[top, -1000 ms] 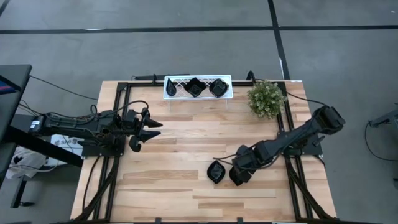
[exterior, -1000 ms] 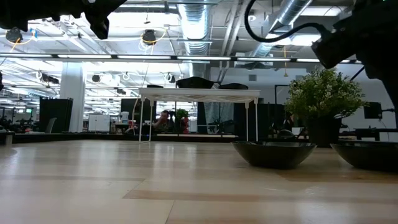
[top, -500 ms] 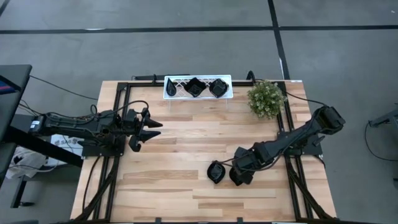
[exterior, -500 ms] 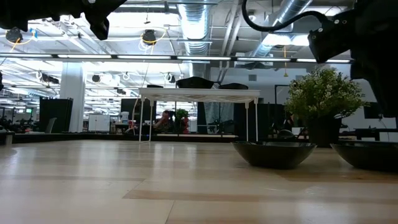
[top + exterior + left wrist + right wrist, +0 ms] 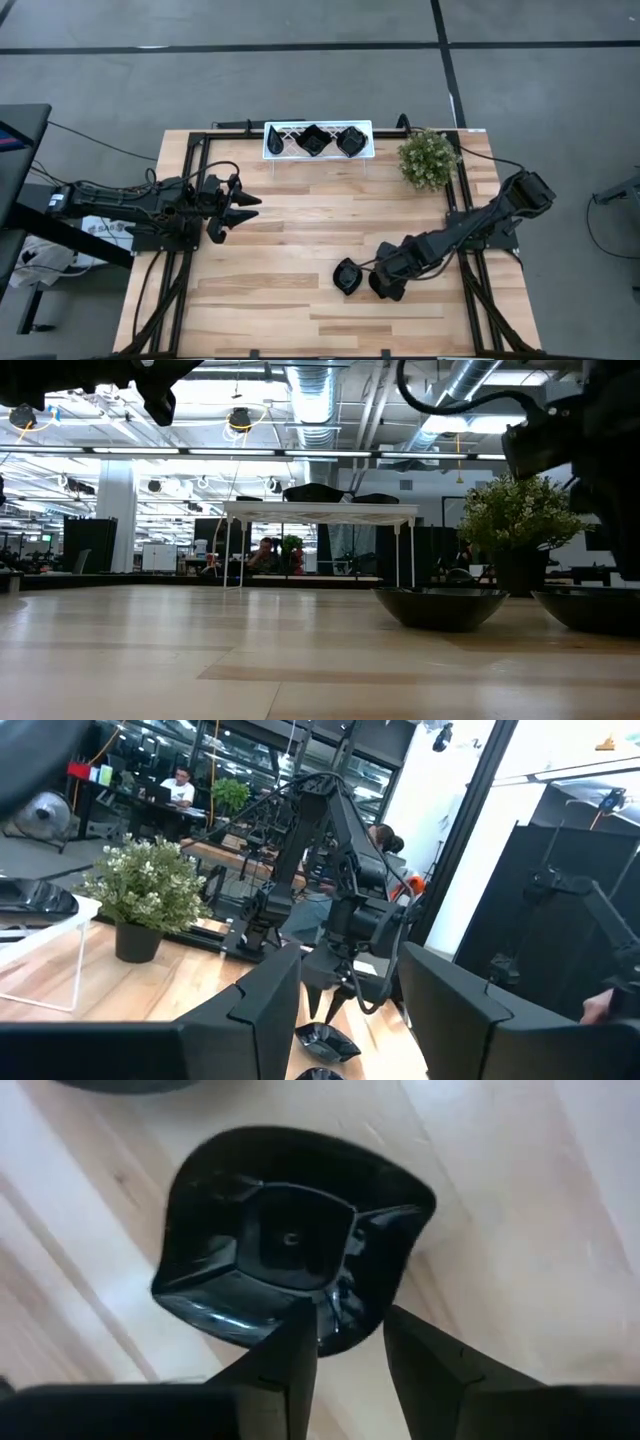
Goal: Pick & Place Mini shaped plates
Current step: Stack the leaf-shaped plate on top of the leaf-shaped plate on the shelf
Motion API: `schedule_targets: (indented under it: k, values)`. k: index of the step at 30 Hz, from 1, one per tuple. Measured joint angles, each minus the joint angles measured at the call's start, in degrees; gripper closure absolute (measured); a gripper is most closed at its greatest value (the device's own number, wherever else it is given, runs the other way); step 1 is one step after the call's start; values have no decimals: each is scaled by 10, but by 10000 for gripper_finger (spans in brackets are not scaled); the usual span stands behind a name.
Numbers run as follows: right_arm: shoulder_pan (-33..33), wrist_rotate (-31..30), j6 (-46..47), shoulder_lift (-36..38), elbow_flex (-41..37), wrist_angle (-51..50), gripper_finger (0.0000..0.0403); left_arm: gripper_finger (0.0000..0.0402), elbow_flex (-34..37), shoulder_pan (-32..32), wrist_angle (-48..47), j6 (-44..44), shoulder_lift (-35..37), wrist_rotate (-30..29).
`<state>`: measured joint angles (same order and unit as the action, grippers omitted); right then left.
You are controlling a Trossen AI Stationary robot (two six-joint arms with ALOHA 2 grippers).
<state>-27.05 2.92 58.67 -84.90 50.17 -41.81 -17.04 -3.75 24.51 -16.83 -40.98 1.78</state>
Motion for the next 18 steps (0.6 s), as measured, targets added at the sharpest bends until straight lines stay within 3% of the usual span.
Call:
schedule_targets:
  k: [18]
  values:
    - [1,0,29,0,-48,81,290,229,0,0,0,-1,0,0]
